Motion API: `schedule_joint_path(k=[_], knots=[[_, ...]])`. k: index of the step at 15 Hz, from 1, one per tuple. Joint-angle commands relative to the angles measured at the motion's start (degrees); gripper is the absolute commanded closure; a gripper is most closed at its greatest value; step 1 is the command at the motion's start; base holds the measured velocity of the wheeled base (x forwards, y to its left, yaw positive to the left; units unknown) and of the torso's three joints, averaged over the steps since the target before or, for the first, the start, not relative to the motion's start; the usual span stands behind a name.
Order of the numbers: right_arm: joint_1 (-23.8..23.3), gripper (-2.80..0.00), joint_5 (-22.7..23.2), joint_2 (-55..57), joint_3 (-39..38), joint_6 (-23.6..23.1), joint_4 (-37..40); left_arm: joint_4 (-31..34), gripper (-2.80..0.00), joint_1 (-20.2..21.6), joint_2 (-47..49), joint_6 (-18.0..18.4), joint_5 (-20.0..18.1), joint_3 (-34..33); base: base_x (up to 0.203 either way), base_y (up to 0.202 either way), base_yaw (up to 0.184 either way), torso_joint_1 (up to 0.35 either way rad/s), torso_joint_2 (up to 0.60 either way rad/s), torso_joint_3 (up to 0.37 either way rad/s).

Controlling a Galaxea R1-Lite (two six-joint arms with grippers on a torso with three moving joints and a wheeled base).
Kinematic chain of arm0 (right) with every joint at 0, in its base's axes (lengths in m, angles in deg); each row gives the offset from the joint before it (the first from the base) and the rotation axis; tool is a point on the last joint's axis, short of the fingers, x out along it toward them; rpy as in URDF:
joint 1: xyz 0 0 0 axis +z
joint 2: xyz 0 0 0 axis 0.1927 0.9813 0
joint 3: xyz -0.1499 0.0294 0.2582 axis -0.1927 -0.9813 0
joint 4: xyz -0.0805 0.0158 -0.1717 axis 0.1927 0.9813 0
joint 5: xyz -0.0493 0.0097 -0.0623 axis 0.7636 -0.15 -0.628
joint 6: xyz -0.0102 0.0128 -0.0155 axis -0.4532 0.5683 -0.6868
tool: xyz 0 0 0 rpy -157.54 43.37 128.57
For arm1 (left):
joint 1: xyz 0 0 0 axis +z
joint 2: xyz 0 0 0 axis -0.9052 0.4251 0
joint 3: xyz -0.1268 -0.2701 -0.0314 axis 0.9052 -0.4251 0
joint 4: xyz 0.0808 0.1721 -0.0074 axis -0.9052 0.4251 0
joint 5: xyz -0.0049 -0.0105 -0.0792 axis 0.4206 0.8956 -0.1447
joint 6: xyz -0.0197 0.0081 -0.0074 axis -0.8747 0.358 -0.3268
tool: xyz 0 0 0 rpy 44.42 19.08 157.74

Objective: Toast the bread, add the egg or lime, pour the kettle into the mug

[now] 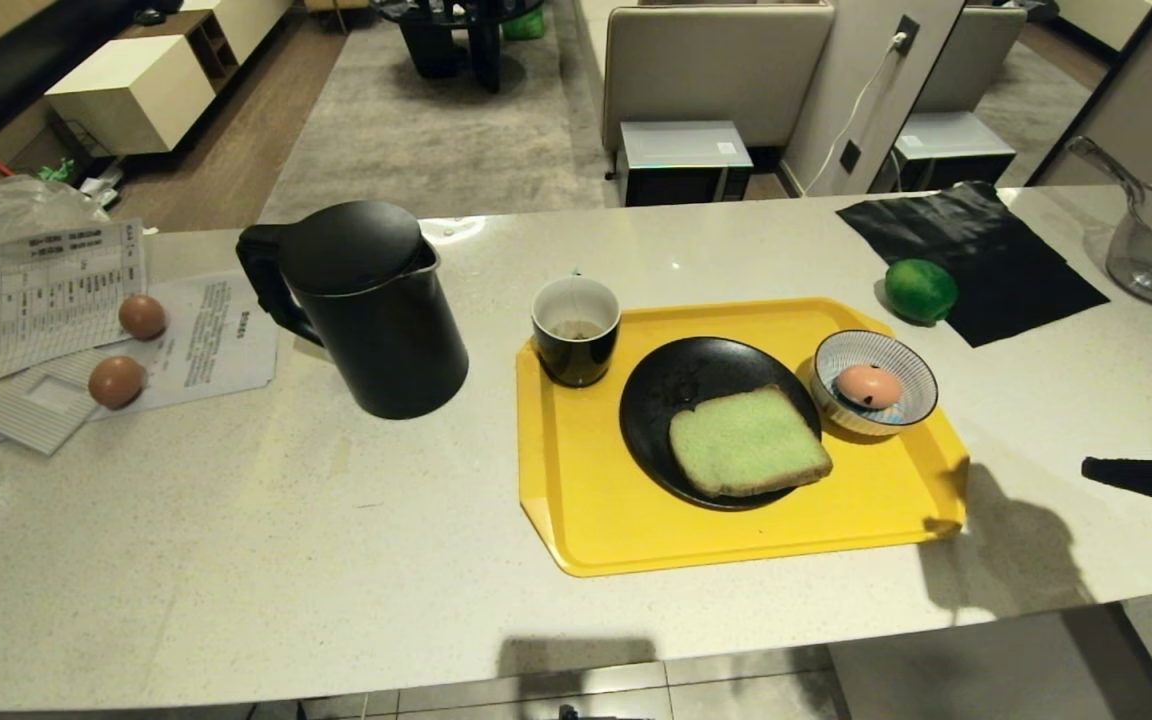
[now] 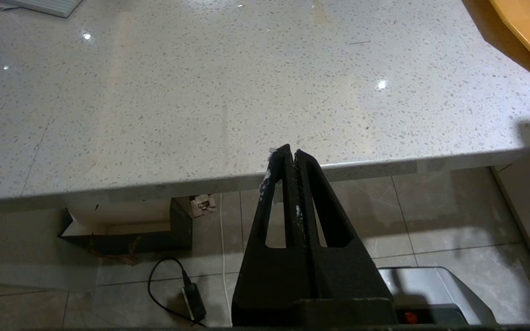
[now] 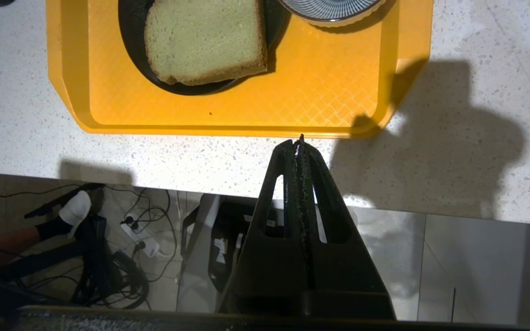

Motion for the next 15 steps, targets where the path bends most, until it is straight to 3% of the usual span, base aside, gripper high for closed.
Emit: schedule_joint_path(k=[1,4,8,15], knots=[[0.0,0.0,0.1,-1.5,0.1,-0.5,0.1,0.0,0.0,0.0,0.0,0.0,0.0,0.0,0.0,0.0,0.0,0.0,0.0,0.0],[-1.3,0.0,0.4,-2.8,0.0,-4.3,0.0,0.0,0.0,0.0,0.0,0.0,0.0,0.0,0.0,0.0,0.0,0.0,0.0,0.0],[-1.2,0.0,0.2,-2.5,-3.0,-5.6,-9.2,0.0,0.0,0.0,0.0,0.0,0.0,0.0,0.0,0.0,0.0,0.0,0.0,0.0],[-1.3,0.0,0.3,-1.1,-4.5,-7.1,-13.2,0.0,0.0,0.0,0.0,0.0,0.0,0.0,0.0,0.0,0.0,0.0,0.0,0.0]])
